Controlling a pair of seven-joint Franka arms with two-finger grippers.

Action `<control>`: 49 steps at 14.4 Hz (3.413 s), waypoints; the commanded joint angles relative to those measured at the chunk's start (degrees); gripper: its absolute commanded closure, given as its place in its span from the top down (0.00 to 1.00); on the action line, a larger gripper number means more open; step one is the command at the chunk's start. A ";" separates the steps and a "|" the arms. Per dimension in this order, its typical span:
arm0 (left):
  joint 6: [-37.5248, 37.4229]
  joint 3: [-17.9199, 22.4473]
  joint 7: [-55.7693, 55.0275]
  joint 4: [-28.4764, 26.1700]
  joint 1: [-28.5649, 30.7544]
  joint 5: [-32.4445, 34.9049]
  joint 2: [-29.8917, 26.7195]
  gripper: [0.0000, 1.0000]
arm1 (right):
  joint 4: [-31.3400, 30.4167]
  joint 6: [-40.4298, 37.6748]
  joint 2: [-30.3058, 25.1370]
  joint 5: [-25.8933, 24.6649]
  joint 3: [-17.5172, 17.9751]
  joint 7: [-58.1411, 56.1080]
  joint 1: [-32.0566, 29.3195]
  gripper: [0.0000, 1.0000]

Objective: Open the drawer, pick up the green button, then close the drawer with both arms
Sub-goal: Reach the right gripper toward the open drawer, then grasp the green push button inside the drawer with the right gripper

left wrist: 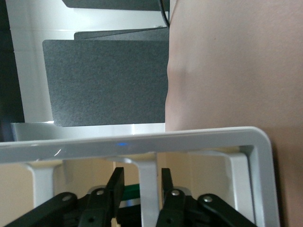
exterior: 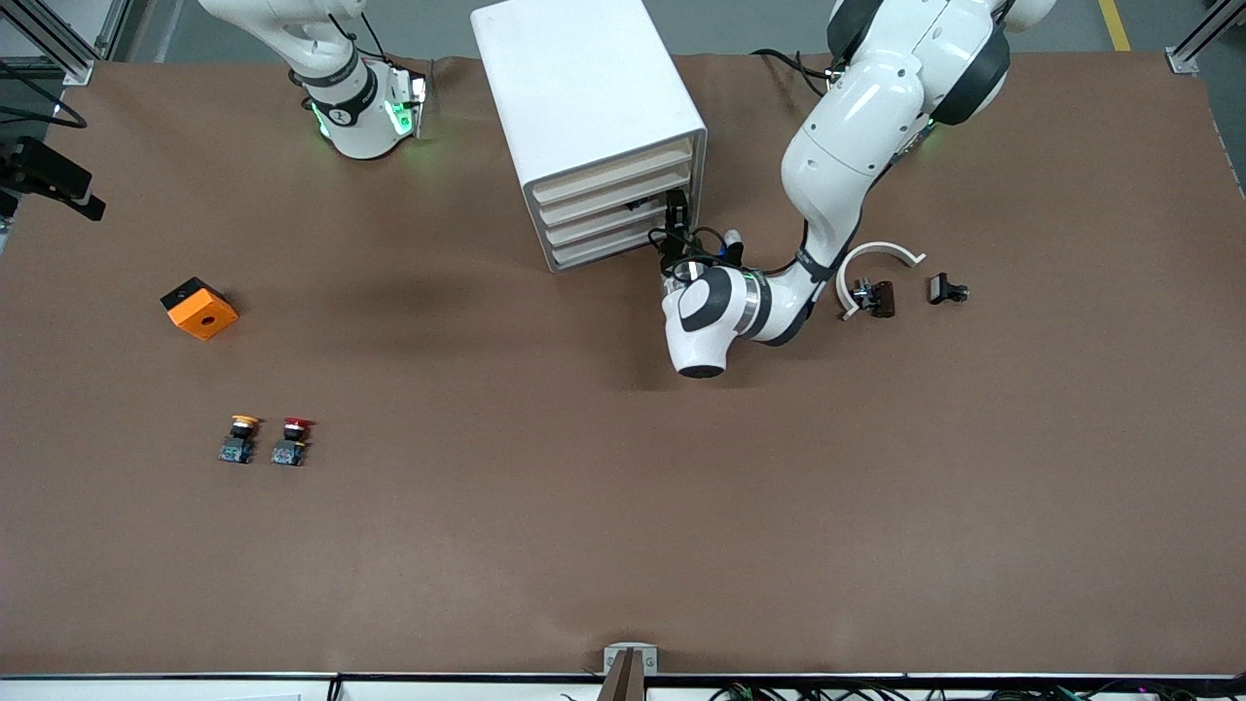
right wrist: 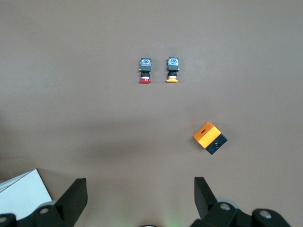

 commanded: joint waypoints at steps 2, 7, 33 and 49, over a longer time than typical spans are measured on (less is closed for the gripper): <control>1.06 -0.12 1.04 -0.26 -0.38 1.28 -0.24 0.23 | 1.02 -0.14 0.32 -0.51 0.96 -0.19 -1.50 1.00; 1.85 -0.03 2.27 -0.18 -0.29 2.06 -0.33 0.17 | 1.20 -0.05 5.92 -0.68 0.96 -0.02 -1.32 1.00; 3.52 0.32 2.09 2.37 4.98 -1.18 -0.59 0.10 | -0.03 9.86 18.51 6.95 1.49 55.50 26.01 1.00; 5.63 0.32 1.92 5.27 10.25 -2.76 -0.50 0.16 | 0.41 29.20 29.50 7.67 1.40 85.66 48.06 1.00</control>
